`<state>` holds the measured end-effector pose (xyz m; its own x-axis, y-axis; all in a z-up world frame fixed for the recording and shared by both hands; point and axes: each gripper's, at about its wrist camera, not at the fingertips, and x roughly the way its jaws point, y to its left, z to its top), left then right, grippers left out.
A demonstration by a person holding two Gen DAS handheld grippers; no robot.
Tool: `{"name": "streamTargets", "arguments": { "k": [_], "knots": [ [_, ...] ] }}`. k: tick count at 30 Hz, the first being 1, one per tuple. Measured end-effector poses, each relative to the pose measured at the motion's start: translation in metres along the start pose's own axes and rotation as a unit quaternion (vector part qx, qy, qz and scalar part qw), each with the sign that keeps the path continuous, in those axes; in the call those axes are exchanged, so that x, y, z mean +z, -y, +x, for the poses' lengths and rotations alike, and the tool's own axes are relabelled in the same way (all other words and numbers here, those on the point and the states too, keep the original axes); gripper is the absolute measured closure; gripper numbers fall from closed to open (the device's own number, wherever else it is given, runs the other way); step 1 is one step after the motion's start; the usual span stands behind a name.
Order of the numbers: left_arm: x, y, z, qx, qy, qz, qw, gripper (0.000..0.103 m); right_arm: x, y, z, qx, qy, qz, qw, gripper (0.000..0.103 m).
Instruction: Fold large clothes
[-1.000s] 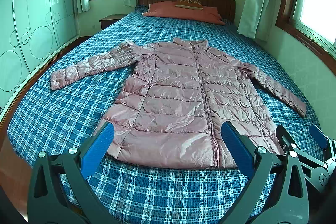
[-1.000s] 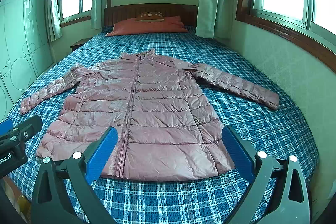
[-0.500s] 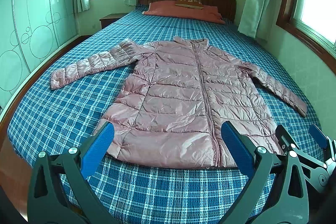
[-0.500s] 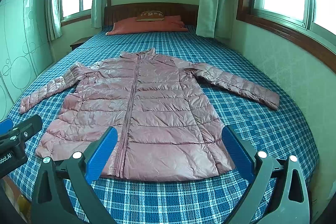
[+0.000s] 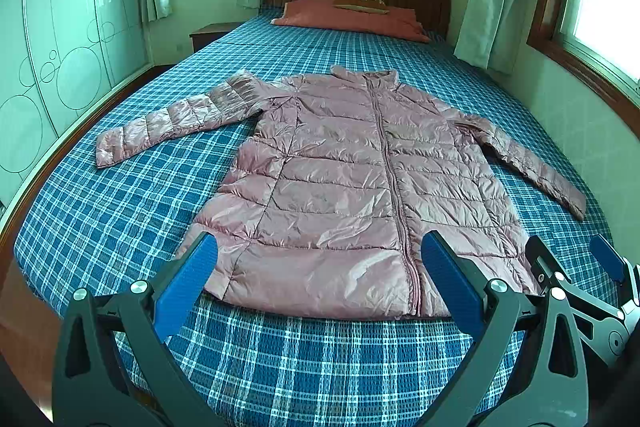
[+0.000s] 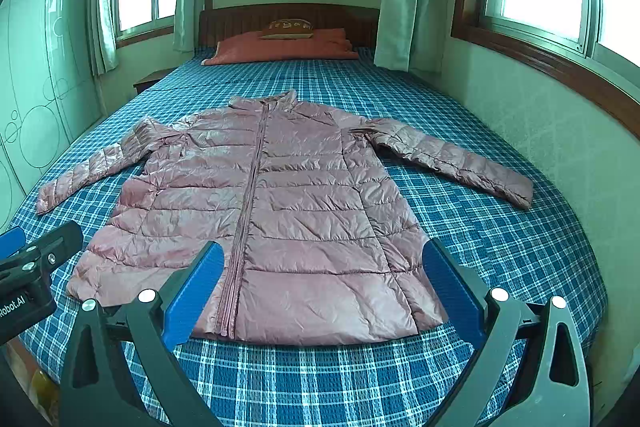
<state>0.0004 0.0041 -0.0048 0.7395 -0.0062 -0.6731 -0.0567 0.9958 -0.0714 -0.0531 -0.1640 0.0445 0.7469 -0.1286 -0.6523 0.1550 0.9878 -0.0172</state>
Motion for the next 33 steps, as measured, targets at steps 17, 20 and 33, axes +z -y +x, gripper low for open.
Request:
{"name": "streamTargets", "arguments": {
  "k": [17,20,33],
  "knots": [
    [-0.0012,-0.0016,0.0012,0.001,-0.001,-0.001,1.0,0.002,-0.0011,-0.0001,0.0017,0.0,-0.001,0.0,1.0,0.004],
    [-0.001,-0.0016,0.0014,0.001,-0.001,0.0,1.0,0.002,-0.0009,-0.0003,0.0017,0.0,-0.001,-0.001,1.0,0.004],
    [-0.0036,-0.0033,0.0016,0.001,-0.002,0.0,1.0,0.002,-0.0005,-0.0004,0.0011,-0.001,-0.001,-0.001,1.0,0.004]
  ]
}}
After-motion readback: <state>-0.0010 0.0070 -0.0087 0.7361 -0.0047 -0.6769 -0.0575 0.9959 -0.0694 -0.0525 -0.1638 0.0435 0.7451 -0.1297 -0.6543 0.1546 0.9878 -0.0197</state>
